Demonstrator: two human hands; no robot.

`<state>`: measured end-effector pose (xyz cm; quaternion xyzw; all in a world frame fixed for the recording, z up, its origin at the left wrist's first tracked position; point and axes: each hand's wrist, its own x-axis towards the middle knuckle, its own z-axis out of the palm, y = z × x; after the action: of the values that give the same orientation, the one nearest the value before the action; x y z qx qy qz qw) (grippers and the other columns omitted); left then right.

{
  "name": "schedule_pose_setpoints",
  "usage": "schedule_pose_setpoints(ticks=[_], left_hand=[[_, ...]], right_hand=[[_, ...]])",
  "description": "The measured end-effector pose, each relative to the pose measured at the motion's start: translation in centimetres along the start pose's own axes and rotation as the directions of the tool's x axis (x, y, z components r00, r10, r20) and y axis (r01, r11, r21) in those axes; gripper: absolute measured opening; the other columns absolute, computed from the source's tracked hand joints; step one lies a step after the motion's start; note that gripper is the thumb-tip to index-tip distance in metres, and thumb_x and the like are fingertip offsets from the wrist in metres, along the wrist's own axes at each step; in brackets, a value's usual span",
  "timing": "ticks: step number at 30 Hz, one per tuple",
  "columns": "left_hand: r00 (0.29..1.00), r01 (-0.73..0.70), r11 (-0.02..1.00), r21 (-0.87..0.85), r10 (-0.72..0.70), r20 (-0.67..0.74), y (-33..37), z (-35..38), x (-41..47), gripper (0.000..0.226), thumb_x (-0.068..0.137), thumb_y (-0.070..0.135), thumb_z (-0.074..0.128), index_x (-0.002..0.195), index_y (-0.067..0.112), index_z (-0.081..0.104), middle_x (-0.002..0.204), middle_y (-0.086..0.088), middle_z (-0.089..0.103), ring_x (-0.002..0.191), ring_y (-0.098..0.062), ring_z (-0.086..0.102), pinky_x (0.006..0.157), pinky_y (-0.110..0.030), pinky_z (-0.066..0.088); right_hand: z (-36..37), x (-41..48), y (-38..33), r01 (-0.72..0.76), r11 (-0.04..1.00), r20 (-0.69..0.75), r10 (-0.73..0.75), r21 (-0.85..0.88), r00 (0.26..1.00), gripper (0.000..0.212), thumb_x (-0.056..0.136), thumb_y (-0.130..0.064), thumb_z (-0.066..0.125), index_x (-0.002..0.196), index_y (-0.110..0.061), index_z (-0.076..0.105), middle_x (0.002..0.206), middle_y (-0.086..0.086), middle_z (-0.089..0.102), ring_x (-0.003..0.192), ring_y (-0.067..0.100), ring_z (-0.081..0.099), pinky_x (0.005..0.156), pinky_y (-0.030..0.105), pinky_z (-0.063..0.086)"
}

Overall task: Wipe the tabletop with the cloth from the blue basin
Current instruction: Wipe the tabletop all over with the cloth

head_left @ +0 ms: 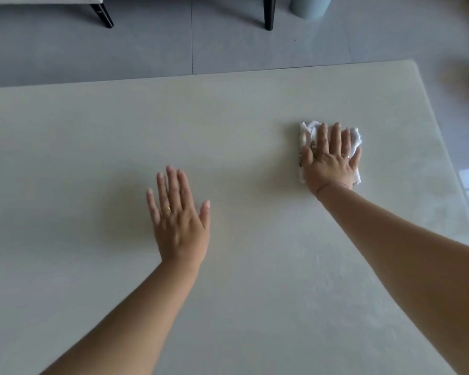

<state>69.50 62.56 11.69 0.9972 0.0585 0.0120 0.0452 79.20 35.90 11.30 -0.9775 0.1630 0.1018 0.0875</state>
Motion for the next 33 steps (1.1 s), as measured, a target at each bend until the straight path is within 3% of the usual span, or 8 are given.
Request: schedule_pose_setpoints(ticks=[3, 7, 14, 17, 21, 25, 28, 33], left_hand=[[0.977, -0.194, 0.975, -0.111, 0.203, 0.068, 3.8, 0.3, -6.1, 0.068, 0.094, 0.047, 0.033, 0.148, 0.006, 0.026, 0.157, -0.012, 0.022, 0.145, -0.027, 0.02, 0.118, -0.046, 0.013], [0.964, -0.215, 0.97, -0.111, 0.229, 0.134, 4.7, 1.5, -8.9, 0.068, 0.092, 0.046, 0.035, 0.147, 0.006, 0.031, 0.155, -0.012, 0.026, 0.144, -0.027, 0.024, 0.116, -0.048, 0.018], [0.964, -0.2, 0.975, -0.101, 0.214, 0.157, 4.6, 1.6, -8.9, 0.068, 0.09, 0.043, 0.036, 0.148, 0.008, 0.029, 0.156, -0.011, 0.025, 0.145, -0.025, 0.019, 0.117, -0.046, 0.015], [0.966, -0.204, 0.974, -0.097, 0.216, 0.145, 4.6, 1.4, -8.7, 0.065, 0.091, 0.042, 0.033, 0.146, 0.007, 0.034, 0.154, -0.012, 0.028, 0.144, -0.026, 0.023, 0.116, -0.047, 0.017], [0.967, -0.203, 0.973, -0.108, 0.217, 0.135, 4.8, 1.1, -8.7, 0.064, 0.089, 0.036, 0.034, 0.146, 0.006, 0.034, 0.155, -0.012, 0.028, 0.144, -0.026, 0.023, 0.115, -0.047, 0.018], [0.972, -0.196, 0.976, -0.096, 0.206, 0.115, 4.9, 1.2, -8.5, 0.065, 0.088, 0.035, 0.035, 0.146, 0.007, 0.032, 0.155, -0.012, 0.027, 0.144, -0.026, 0.023, 0.115, -0.047, 0.018], [0.972, -0.193, 0.976, -0.1, 0.204, 0.117, 5.0, 1.2, -8.5, 0.065, 0.087, 0.035, 0.035, 0.146, 0.007, 0.033, 0.155, -0.012, 0.028, 0.144, -0.026, 0.023, 0.116, -0.046, 0.016], [0.973, -0.189, 0.975, -0.119, 0.202, 0.11, 4.9, 0.9, -8.8, 0.065, 0.085, 0.031, 0.036, 0.145, 0.006, 0.035, 0.154, -0.013, 0.029, 0.143, -0.028, 0.025, 0.117, -0.047, 0.019]], right_hand=[[2.4, -5.6, -3.8, 0.156, 0.988, -0.041, -0.156, 0.006, 0.987, 0.063, 0.095, -0.053, 0.016, 0.151, -0.026, 0.006, 0.16, 0.004, 0.0, 0.146, 0.021, -0.01, 0.116, 0.046, -0.011], [1.8, -8.4, -0.6, 0.592, 0.793, 0.039, -0.593, -0.146, 0.804, 0.062, 0.094, -0.053, 0.023, 0.148, -0.023, 0.024, 0.156, 0.006, 0.021, 0.146, 0.025, 0.012, 0.118, 0.047, 0.009], [2.0, -8.2, 1.9, 0.038, 0.999, -0.039, -0.038, 0.003, 0.998, 0.062, 0.095, -0.053, 0.017, 0.151, -0.028, 0.006, 0.16, 0.003, -0.001, 0.146, 0.02, -0.009, 0.117, 0.049, -0.006], [3.8, -14.7, -1.2, 0.332, 0.943, -0.028, -0.332, -0.013, 0.943, 0.061, 0.096, -0.05, 0.026, 0.15, -0.024, 0.018, 0.158, 0.006, 0.01, 0.146, 0.023, -0.001, 0.117, 0.048, -0.002], [2.6, -13.8, 3.7, 0.677, 0.723, 0.089, -0.671, -0.141, 0.736, 0.06, 0.092, -0.052, 0.032, 0.146, -0.025, 0.031, 0.154, 0.005, 0.028, 0.144, 0.025, 0.018, 0.116, 0.05, 0.014], [0.2, -8.9, 9.3, 0.279, 0.954, 0.02, -0.279, -0.107, 0.96, 0.068, 0.089, -0.057, 0.019, 0.149, -0.026, 0.02, 0.159, 0.004, 0.014, 0.147, 0.021, 0.003, 0.118, 0.048, 0.001], [1.4, -11.4, 6.1, -0.008, 1.0, -0.016, 0.008, 0.01, 1.0, 0.065, 0.091, -0.055, 0.016, 0.15, -0.029, 0.01, 0.16, 0.003, 0.003, 0.147, 0.019, -0.006, 0.117, 0.048, -0.005], [4.0, -22.2, 3.0, 0.521, 0.85, 0.059, -0.518, -0.078, 0.853, 0.058, 0.095, -0.05, 0.032, 0.146, -0.024, 0.032, 0.154, 0.007, 0.026, 0.145, 0.027, 0.017, 0.115, 0.051, 0.013]])
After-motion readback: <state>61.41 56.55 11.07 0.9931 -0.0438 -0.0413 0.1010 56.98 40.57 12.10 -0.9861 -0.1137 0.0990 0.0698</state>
